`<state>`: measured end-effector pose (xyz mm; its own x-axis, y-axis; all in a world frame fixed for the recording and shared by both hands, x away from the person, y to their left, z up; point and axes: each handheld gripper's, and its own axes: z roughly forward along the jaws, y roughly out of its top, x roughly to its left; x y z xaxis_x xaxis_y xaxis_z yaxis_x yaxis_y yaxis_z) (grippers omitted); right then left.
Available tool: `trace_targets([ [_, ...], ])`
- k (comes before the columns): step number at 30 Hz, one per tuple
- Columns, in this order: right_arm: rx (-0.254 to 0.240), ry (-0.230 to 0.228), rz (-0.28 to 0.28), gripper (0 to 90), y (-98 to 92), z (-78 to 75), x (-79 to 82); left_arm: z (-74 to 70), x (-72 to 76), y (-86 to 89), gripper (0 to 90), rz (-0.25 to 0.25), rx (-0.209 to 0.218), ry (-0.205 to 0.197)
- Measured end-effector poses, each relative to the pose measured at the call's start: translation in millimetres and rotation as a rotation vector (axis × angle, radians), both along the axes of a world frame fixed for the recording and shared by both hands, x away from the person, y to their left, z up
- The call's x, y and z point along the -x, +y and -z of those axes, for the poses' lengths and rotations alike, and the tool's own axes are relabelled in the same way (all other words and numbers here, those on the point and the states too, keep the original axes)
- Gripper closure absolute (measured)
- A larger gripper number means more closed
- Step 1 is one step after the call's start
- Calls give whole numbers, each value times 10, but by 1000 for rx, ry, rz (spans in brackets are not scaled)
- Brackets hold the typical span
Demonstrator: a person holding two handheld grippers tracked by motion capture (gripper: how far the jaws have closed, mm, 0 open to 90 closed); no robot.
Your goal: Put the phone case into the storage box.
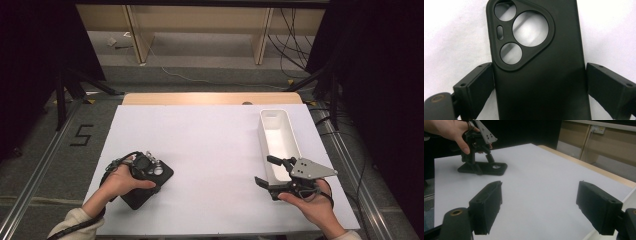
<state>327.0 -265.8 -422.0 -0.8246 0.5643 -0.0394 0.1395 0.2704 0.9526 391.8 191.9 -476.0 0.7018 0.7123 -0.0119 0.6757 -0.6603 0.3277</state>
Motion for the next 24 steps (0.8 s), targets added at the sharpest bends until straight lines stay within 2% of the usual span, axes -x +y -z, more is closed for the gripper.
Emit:
trace_targets([
  [24, 1, 0, 1, 221, -3, -2, 2, -26, 26, -1, 143, -20, -5, -2],
])
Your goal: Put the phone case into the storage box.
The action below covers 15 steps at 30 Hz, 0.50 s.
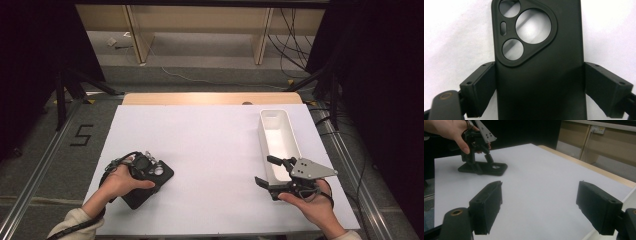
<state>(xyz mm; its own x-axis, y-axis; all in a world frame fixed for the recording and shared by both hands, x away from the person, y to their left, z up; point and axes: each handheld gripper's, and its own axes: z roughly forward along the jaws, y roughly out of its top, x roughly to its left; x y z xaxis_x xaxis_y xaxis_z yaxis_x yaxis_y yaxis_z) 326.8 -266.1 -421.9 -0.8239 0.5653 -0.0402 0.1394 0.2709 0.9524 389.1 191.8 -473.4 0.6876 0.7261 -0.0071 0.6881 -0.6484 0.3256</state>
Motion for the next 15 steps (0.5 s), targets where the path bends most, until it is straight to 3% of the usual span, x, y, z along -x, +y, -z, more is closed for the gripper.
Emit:
trace_targets([
  [9, 0, 1, 0, 220, -1, 1, 0, -9, 13, -1, 149, 5, 3, -7],
  [15, 0, 0, 2, 220, -3, 0, 2, -46, 31, 2, 150, -4, 28, -22],
])
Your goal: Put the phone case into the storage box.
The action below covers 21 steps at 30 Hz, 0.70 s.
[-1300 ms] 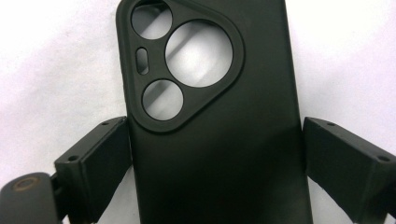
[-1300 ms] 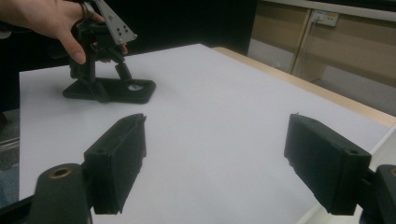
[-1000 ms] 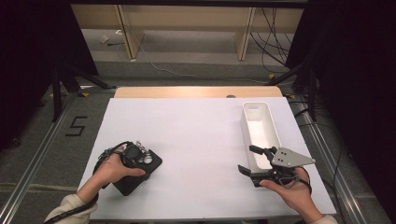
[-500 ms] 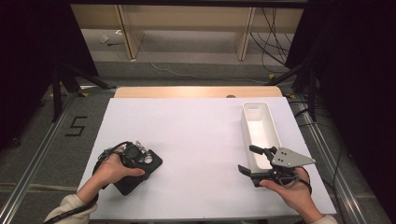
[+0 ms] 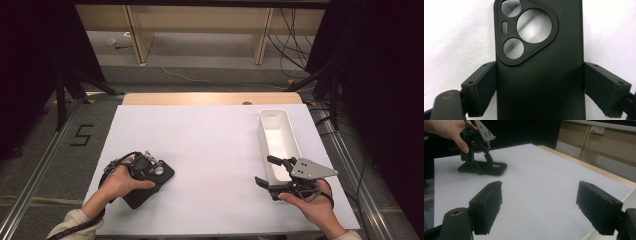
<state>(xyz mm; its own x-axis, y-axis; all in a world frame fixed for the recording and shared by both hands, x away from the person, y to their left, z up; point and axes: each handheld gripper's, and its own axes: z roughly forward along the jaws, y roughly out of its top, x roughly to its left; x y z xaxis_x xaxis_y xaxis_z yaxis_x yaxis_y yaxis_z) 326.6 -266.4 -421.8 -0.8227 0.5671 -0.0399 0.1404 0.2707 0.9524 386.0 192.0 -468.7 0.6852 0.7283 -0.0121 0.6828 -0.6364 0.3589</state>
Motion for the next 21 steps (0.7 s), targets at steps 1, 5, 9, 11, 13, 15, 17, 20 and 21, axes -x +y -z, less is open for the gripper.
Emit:
trace_targets([
  [1, -1, -1, -1, 220, 0, 0, -1, -10, 3, -1, 150, -1, 5, -7],
  [5, 2, 1, 1, 220, -3, 3, -5, -55, 16, 1, 150, -9, 29, -31],
  [9, 0, -2, 2, 219, -2, 1, -3, -83, 31, -6, 149, -22, 56, -55],
  [11, 1, -2, 3, 219, -4, 2, -5, -111, 38, -8, 149, -22, 72, -68],
  [13, 0, -2, 3, 219, -4, 1, -5, -137, 46, -14, 149, -32, 93, -88],
  [15, 0, -2, 3, 219, -4, 1, -5, -166, 56, -18, 149, -37, 102, -108],
  [17, -1, -1, 4, 220, -5, 0, -4, -183, 60, -23, 149, -43, 116, -116],
  [20, -3, -3, 4, 220, -4, 0, -3, -209, 70, -35, 148, -55, 140, -135],
  [21, -2, -2, 4, 221, -4, 0, -3, -219, 74, -39, 148, -62, 145, -142],
])
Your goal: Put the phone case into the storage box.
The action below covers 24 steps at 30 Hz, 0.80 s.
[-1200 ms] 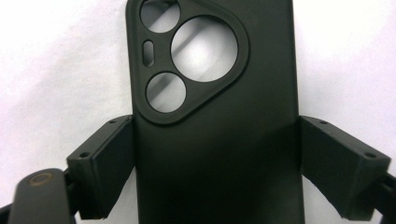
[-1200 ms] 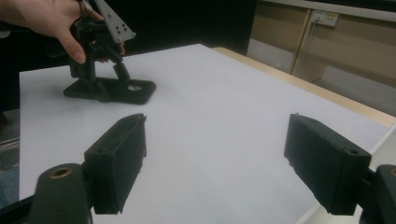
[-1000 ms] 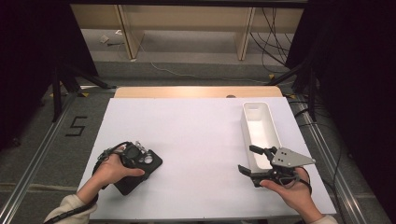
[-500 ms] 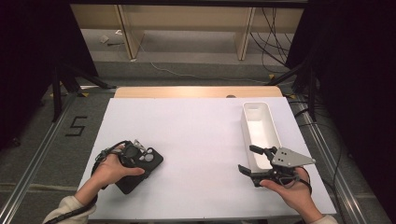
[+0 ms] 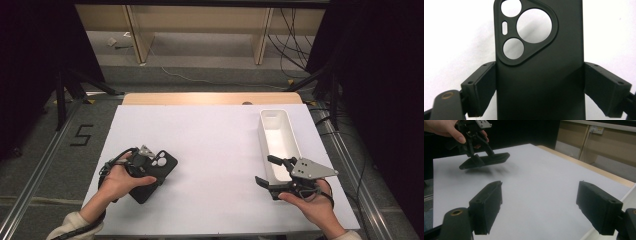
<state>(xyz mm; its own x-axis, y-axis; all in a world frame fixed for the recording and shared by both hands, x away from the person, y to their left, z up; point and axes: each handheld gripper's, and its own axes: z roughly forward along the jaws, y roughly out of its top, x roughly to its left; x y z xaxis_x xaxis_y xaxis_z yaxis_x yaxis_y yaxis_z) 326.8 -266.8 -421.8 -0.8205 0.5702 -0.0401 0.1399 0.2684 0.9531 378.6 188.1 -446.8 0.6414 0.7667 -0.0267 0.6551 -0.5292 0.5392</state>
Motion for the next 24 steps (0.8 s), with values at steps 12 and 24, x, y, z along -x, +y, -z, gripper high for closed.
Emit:
trace_targets([
  [12, 0, -2, 4, 220, -3, 0, -2, -88, 36, -47, 149, -6, 39, -67],
  [24, 0, -4, 6, 218, -3, 1, -4, -147, 62, -73, 149, -20, 93, -123],
])
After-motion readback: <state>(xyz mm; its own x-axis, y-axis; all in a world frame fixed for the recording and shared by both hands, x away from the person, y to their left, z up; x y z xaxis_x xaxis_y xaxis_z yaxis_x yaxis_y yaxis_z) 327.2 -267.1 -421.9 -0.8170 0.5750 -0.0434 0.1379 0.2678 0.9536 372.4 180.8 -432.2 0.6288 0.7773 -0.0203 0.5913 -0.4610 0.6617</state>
